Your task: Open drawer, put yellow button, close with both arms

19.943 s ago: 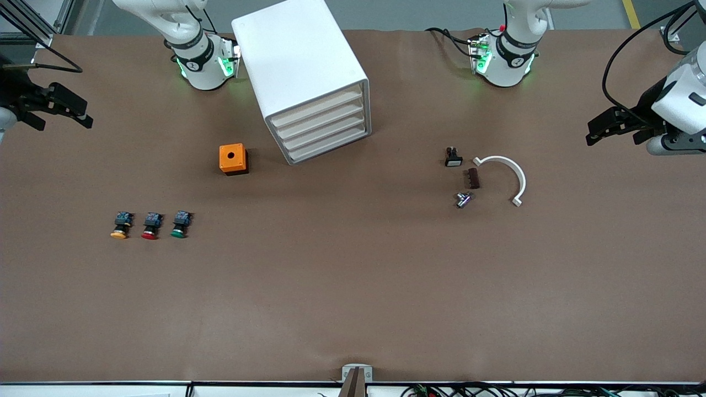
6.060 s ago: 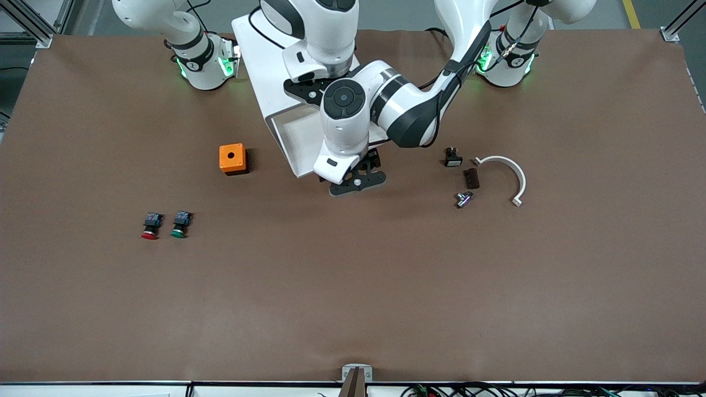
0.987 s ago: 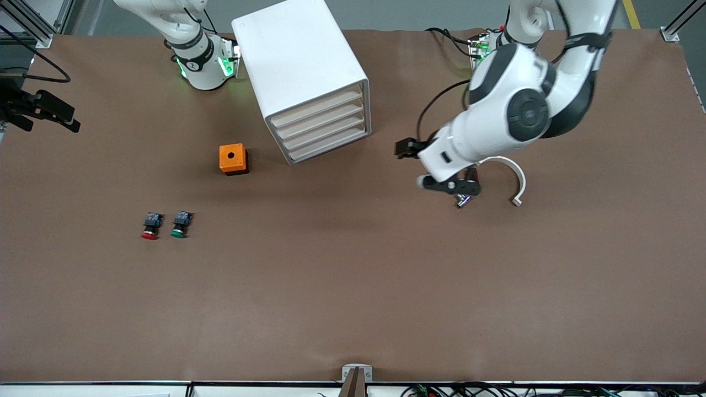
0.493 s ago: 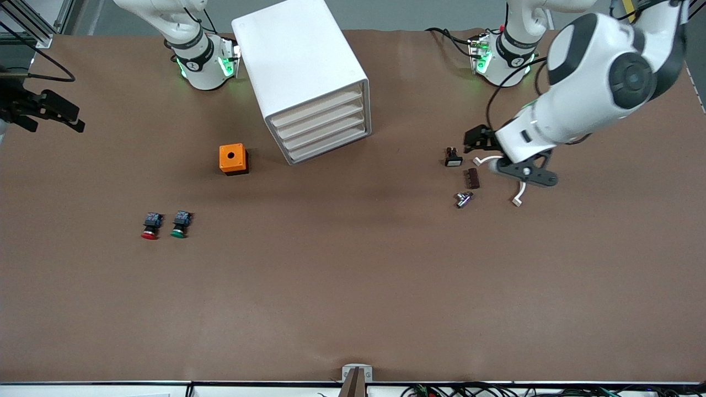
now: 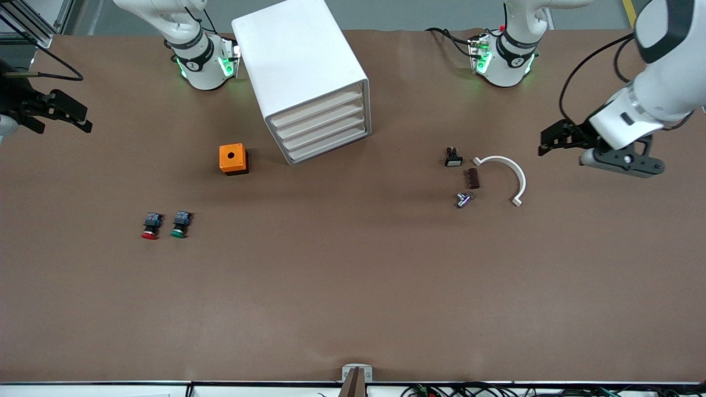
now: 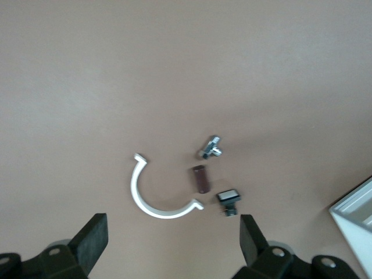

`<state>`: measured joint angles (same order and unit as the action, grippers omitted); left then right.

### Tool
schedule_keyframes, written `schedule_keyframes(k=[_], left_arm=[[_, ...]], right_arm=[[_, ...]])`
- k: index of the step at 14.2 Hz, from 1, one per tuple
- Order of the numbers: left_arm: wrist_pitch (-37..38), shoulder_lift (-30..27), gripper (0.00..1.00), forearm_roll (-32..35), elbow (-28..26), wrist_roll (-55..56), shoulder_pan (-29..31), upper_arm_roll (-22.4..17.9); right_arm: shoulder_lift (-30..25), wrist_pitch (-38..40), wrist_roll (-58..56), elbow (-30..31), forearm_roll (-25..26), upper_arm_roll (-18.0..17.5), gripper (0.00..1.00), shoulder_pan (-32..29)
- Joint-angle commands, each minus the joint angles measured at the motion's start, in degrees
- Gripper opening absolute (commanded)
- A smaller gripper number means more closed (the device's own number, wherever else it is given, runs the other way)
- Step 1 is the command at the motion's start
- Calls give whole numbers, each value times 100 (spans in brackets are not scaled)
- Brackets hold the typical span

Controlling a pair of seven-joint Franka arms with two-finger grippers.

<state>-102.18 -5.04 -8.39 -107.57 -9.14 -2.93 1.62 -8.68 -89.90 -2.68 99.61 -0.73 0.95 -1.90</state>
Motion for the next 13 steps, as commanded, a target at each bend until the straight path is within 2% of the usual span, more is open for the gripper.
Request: schedule_keyframes(k=[1,5,8,11,13], left_arm=[[-3,-164,100,109,-107,-255,152,66],[5,-137,100,232,244,-194,144,49],[294,-137,100,373,665,-106,144,57],[453,-137,100,732,983,306,135,92],[462,-137,100,742,1019,735,135,92]], right_arm=[[-108,-80,-22,67,-41,37,100,-21],[-108,-229,-92,76,3,37,100,-13],[-108,-265,-277,85,12,37,100,-30],[-108,-274,-277,85,12,37,100,-13],[-108,-318,-286,85,29,37,100,-4]])
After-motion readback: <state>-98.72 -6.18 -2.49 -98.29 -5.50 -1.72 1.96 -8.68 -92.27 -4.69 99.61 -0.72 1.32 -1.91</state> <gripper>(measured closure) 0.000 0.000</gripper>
